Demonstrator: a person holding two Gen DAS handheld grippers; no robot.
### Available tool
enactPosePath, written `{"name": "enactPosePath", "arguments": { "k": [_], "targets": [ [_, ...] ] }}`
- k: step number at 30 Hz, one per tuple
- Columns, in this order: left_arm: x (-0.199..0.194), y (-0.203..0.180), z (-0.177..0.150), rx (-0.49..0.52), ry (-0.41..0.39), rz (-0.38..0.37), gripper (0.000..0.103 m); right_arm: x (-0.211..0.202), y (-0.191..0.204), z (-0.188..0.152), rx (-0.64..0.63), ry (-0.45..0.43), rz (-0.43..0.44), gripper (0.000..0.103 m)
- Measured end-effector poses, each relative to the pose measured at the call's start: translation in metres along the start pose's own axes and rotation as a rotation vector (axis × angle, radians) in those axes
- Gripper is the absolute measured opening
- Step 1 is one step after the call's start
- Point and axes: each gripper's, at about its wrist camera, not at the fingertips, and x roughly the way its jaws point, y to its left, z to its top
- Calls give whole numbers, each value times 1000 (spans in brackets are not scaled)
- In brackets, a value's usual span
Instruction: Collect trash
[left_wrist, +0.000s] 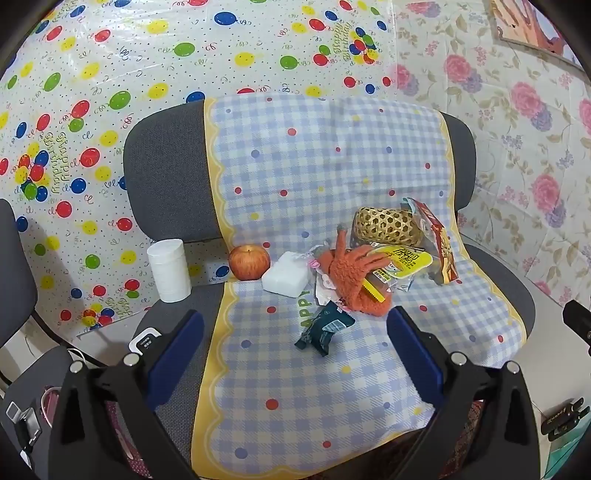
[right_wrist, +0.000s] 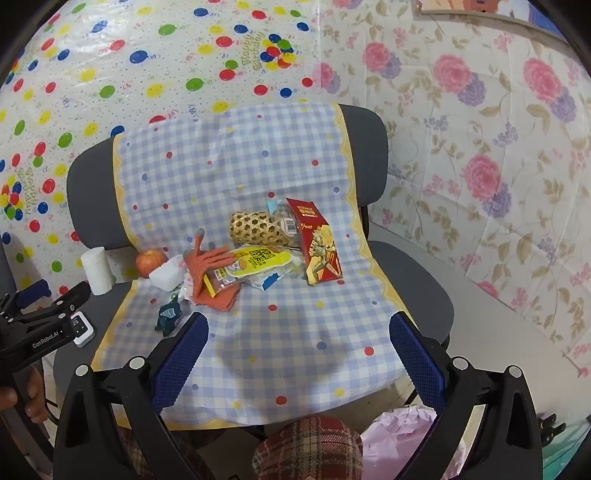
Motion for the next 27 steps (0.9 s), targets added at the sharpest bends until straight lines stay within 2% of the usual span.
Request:
{"name": "enactPosePath", "arguments": {
  "k": [27],
  "targets": [
    [0,-2,0,-2,1,2,96,2,0,2,10,1,8,97]
  ]
}}
